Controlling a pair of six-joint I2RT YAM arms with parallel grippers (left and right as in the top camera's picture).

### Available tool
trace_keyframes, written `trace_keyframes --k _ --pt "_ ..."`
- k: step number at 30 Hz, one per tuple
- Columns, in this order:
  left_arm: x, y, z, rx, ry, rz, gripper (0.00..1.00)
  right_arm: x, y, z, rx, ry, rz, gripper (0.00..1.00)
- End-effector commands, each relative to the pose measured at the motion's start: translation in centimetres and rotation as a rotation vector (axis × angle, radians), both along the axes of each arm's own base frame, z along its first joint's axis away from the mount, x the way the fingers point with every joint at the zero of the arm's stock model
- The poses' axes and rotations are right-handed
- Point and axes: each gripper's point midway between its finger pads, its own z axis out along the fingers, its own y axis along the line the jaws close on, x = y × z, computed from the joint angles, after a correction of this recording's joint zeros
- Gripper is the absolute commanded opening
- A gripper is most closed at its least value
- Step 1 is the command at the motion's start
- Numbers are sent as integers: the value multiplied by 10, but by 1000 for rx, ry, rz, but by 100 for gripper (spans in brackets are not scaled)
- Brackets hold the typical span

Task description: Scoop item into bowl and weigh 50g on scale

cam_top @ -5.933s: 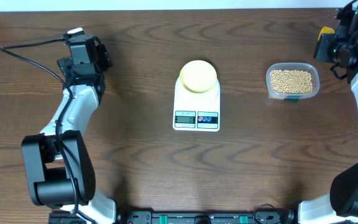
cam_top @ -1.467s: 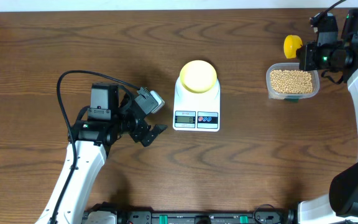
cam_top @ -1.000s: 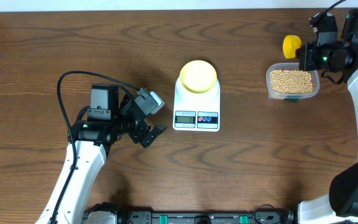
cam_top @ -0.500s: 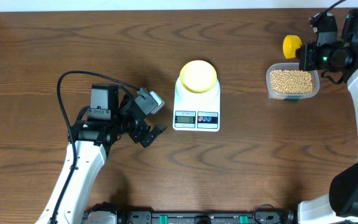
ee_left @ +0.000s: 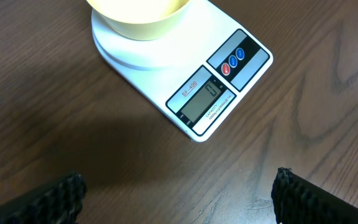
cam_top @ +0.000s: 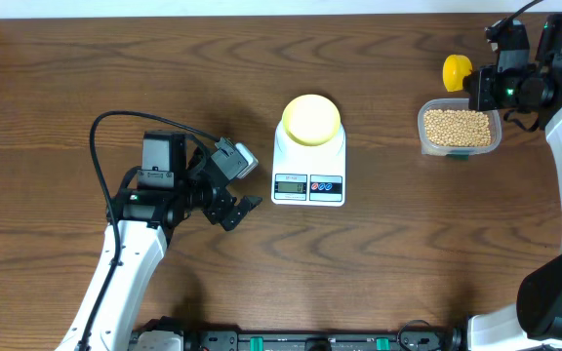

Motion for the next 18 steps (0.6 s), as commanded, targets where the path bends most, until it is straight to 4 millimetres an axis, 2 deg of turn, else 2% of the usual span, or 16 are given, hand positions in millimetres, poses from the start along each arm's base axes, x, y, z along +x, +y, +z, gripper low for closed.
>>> trace_keyframes --k 1,10,18 --pt "-2 3 -5 8 12 10 98 0 14 9 23 -20 47 1" --pt "-2 3 -5 8 12 10 98 -7 22 7 66 6 73 1" --pt "-2 3 -5 8 12 10 98 -13 13 -1 29 50 37 1"
